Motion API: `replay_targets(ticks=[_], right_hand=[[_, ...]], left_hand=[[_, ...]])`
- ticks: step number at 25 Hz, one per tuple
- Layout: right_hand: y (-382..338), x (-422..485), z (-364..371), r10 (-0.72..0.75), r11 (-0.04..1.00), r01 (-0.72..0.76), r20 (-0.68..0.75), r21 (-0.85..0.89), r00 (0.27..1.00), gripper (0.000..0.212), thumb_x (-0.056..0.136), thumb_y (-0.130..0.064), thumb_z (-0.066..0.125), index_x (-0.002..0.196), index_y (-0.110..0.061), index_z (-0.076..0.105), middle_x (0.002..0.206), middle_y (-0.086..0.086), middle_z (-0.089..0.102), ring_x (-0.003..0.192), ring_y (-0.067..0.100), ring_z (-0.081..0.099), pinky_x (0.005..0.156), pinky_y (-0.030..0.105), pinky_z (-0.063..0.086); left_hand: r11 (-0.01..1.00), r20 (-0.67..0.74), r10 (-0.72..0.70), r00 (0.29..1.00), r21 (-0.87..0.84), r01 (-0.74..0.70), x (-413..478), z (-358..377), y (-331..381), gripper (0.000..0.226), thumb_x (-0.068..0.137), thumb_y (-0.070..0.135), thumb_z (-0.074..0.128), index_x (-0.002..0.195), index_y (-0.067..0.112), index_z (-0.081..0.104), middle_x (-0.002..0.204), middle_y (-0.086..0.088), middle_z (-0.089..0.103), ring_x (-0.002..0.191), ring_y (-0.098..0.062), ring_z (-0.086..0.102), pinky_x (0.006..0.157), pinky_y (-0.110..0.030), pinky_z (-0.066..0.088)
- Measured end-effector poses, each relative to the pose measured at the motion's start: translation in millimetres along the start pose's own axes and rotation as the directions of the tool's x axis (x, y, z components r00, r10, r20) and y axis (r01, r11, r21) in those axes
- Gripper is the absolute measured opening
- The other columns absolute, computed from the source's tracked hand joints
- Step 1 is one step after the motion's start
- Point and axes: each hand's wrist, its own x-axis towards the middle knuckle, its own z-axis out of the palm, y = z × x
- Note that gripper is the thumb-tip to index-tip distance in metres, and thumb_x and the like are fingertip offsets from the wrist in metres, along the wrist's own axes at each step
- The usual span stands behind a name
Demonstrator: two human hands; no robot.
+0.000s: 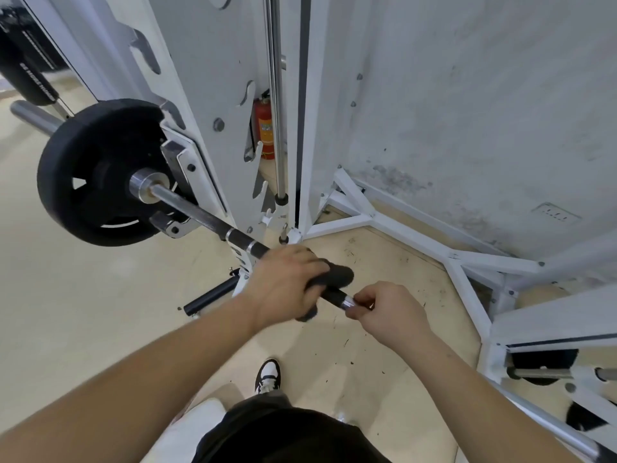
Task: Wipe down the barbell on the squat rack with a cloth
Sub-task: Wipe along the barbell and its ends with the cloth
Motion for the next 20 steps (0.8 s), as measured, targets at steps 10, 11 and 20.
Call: replay_targets(ticks=[10,11,20], right_hand=[[23,-22,-14,-0.022,1.000,0.023,-0.077,0.011,0.997,0.025,0.087,-0.046,0.070,0.103,-0.028,0.073,0.095,-0.009,0.060,0.085,0.016,0.061,0.075,0.037,0.055],[25,-24,-15,-0.022,1.000,0.022,-0.071,0.005,0.997,0.024,0.087,-0.046,0.070,0.101,-0.027,0.074,0.095,-0.008,0.060,0.084,0.017,0.061,0.074,0.037,0.056],[65,-48,-18,-0.072,0.994,0.060,-0.136,-0.092,0.988,0.041,0.091,-0.046,0.066,0.126,-0.025,0.067,0.110,-0.006,0.059,0.102,0.017,0.057,0.077,0.033,0.052]], left_hand=[[0.973,0.020,-0.211,0.977,0.098,0.208,18,3,40,0.021,0.096,0.033,0.058,0.115,0.030,0.066,0.108,0.010,0.066,0.106,-0.022,0.052,0.072,-0.035,0.041],[0.931,0.018,-0.348,0.937,0.124,0.343,22,4,44,0.020,0.097,0.031,0.057,0.115,0.028,0.064,0.108,0.007,0.065,0.108,-0.023,0.050,0.072,-0.036,0.039],[0.925,-0.185,-0.366,0.912,0.029,0.378,1,27,79,0.021,0.088,0.019,0.071,0.110,0.019,0.070,0.109,0.001,0.070,0.104,-0.030,0.055,0.074,-0.042,0.057]])
